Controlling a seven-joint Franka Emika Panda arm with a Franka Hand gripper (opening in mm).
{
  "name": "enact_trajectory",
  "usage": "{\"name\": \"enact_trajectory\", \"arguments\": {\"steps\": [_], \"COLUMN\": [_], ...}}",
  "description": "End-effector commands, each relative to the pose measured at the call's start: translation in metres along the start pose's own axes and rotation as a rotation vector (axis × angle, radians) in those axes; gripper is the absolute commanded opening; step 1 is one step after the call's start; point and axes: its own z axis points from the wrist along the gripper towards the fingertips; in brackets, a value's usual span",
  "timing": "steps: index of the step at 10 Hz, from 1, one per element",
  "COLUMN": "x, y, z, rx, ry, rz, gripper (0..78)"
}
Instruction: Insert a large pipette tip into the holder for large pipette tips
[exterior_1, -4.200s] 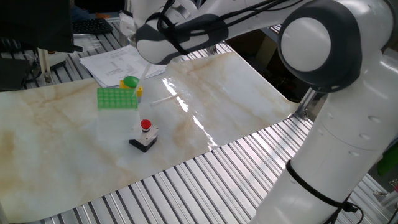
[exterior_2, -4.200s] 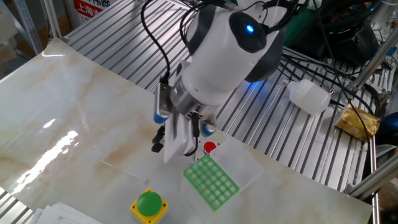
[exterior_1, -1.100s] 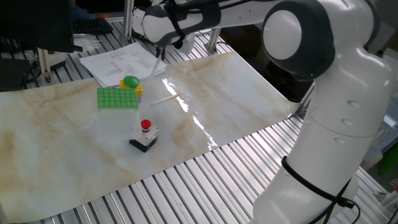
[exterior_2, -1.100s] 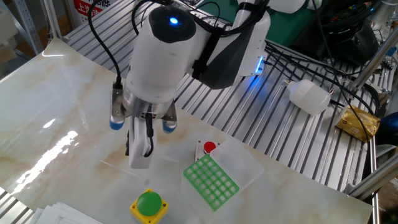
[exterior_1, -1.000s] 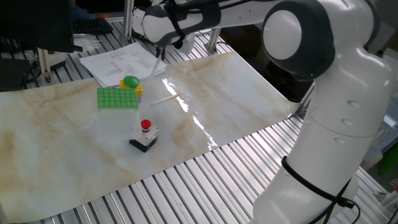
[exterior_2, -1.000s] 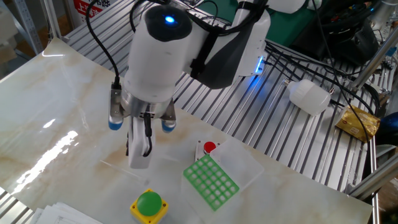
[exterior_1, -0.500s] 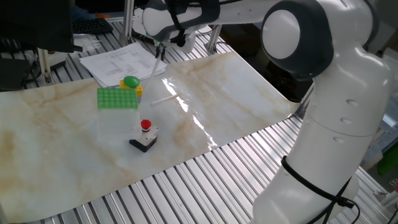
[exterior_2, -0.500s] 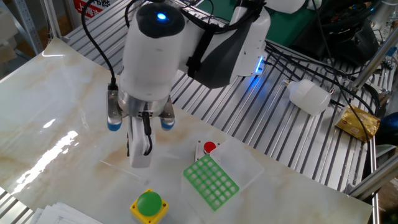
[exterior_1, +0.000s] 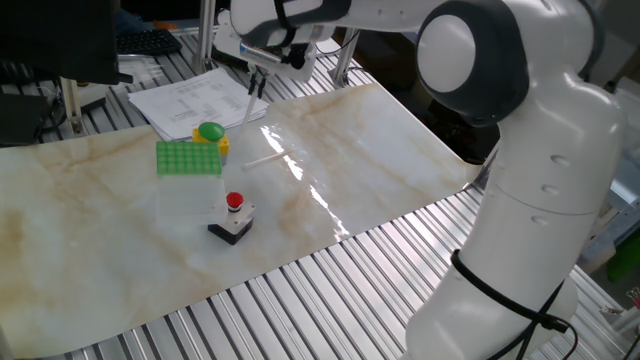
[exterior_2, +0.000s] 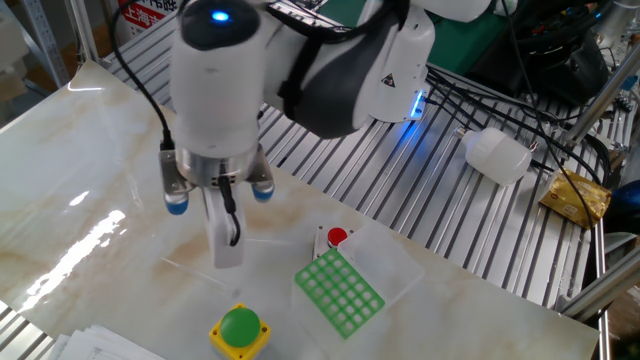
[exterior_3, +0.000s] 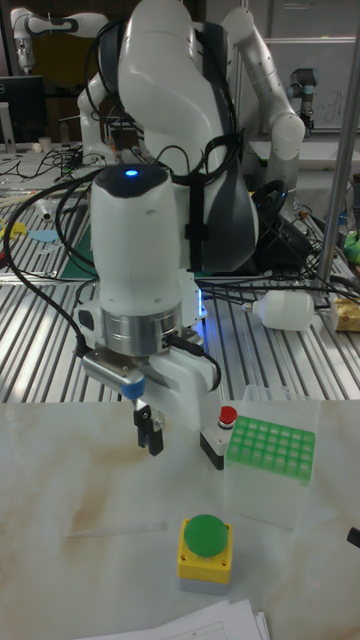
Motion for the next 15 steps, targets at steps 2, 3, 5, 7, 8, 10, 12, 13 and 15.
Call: {"name": "enact_trajectory", "arguments": {"steps": [2, 3, 5, 7, 8, 10, 12, 13, 15], "x": [-0.001, -0.001, -0.001, -0.001, -0.001, -0.002, 0.003, 0.005, 0.018], "y": [0.000, 0.000, 0.000, 0.000, 0.000, -0.007, -0.012, -0.012, -0.005], "z": [-0.001, -0.001, -0.001, -0.001, -0.001, -0.024, -0.051, -0.058, -0.081], "rx": [0.014, 0.009, 0.006, 0.008, 0.014, 0.027, 0.053, 0.053, 0.068], "ry": [0.076, 0.071, 0.063, 0.066, 0.071, 0.060, 0.028, 0.026, 0.005], "rz": [-0.072, -0.099, -0.126, -0.111, -0.095, -0.029, 0.014, 0.032, 0.101], "gripper": [1.1, 1.1, 1.1, 1.1, 1.1, 1.1, 1.1, 1.1, 1.1]}}
